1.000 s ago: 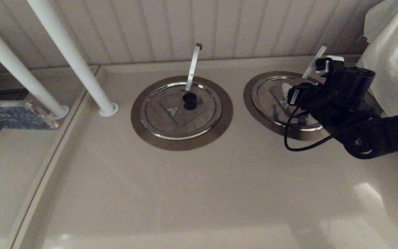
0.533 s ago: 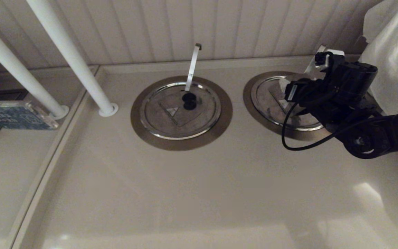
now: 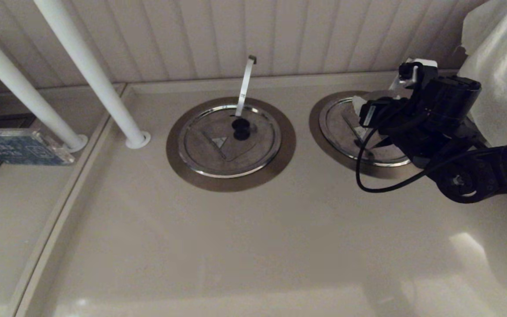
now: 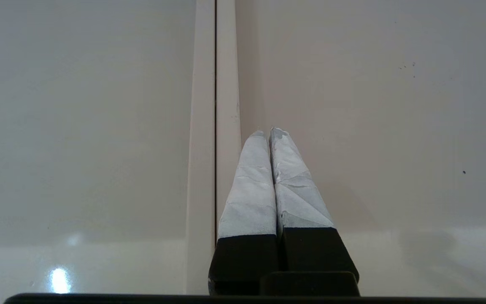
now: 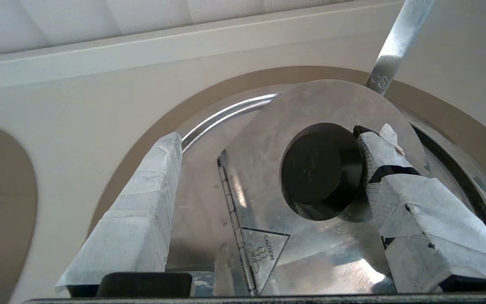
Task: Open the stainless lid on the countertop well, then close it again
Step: Open the lid
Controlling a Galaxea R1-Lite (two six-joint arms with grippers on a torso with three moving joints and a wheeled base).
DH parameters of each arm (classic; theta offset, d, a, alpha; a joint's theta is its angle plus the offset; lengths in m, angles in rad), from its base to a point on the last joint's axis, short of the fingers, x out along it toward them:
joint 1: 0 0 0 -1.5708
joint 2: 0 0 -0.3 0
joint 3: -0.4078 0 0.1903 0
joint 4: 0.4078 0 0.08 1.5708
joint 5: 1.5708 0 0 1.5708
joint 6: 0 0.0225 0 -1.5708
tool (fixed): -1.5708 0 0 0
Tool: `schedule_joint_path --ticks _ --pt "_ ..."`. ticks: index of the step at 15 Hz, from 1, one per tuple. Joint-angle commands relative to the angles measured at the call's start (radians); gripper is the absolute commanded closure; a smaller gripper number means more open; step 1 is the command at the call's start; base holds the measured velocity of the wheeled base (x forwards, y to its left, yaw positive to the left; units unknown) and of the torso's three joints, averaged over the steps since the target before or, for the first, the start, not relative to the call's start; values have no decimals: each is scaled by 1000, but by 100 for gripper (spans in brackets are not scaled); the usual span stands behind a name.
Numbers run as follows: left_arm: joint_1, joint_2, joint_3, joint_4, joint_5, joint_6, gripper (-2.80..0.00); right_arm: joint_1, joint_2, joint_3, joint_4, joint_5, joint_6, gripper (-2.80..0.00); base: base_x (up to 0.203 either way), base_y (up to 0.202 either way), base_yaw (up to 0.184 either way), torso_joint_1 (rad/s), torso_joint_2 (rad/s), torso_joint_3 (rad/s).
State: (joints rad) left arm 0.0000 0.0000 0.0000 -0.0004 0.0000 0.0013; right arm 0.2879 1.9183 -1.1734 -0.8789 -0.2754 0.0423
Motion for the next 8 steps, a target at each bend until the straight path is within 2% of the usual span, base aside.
schedule_joint_path --ticks 1,5,8 --pt "0 -1 0 0 0 0 0 10 7 3 -2 -1 2 -280 0 0 0 0 0 0" --pt "0 -1 0 0 0 0 0 27 7 8 -2 -4 1 -280 0 0 0 0 0 0" --pt "0 0 0 0 0 0 0 50 7 19 -4 -46 -2 -280 0 0 0 0 0 0"
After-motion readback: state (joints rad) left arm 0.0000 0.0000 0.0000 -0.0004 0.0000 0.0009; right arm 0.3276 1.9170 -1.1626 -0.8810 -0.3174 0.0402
